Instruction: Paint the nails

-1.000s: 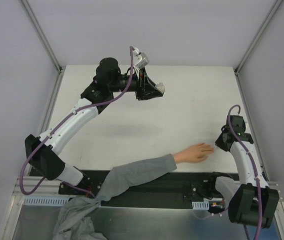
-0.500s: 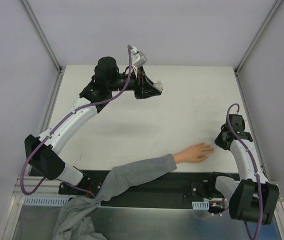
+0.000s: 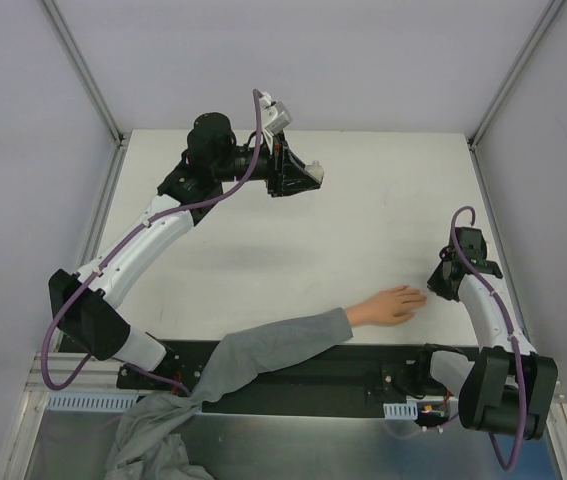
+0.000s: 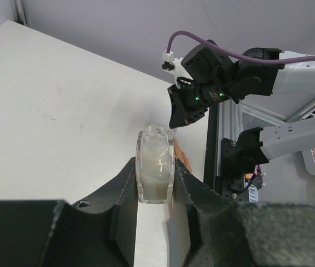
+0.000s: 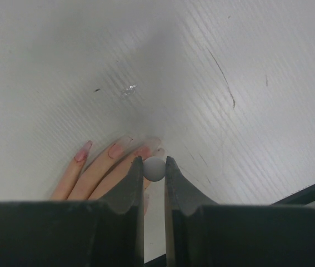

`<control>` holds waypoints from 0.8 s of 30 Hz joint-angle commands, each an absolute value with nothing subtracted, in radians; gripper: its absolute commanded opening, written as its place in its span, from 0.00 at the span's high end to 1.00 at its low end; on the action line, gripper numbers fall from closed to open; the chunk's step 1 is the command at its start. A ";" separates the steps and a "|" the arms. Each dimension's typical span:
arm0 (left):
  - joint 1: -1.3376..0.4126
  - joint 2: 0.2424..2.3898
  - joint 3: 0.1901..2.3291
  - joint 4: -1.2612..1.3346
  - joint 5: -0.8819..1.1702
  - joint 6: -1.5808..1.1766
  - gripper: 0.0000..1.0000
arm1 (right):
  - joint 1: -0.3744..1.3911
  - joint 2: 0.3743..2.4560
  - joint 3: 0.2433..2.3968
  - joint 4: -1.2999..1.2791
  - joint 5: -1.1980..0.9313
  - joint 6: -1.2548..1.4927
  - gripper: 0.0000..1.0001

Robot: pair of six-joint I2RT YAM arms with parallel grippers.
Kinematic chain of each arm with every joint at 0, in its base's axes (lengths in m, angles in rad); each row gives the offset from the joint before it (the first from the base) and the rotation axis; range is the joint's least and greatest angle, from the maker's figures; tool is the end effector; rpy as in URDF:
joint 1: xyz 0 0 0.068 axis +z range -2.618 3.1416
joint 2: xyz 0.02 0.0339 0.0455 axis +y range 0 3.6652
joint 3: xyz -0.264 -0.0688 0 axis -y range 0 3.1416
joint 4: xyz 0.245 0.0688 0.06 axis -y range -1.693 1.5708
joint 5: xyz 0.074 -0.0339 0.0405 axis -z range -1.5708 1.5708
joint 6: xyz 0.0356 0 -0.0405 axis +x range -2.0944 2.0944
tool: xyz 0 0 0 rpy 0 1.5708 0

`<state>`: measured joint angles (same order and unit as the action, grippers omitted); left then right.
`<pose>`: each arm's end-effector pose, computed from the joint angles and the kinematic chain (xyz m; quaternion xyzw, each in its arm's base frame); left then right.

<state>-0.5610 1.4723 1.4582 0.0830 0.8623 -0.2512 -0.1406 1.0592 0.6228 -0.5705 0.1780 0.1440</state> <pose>0.2708 -0.2021 0.4394 0.3975 0.5653 -0.5243 0.4975 0.1936 -0.0338 0.2024 0.1602 0.9435 -0.0849 0.2773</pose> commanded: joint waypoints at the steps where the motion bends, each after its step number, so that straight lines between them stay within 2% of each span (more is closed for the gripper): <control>1: -0.548 1.448 1.470 0.112 0.891 -0.261 1.00 | -0.147 1.074 0.630 -0.557 0.186 0.138 0.99; 24: -0.537 1.463 1.470 0.133 0.894 -0.282 1.00 | -0.147 1.074 0.620 -0.534 0.166 0.133 1.00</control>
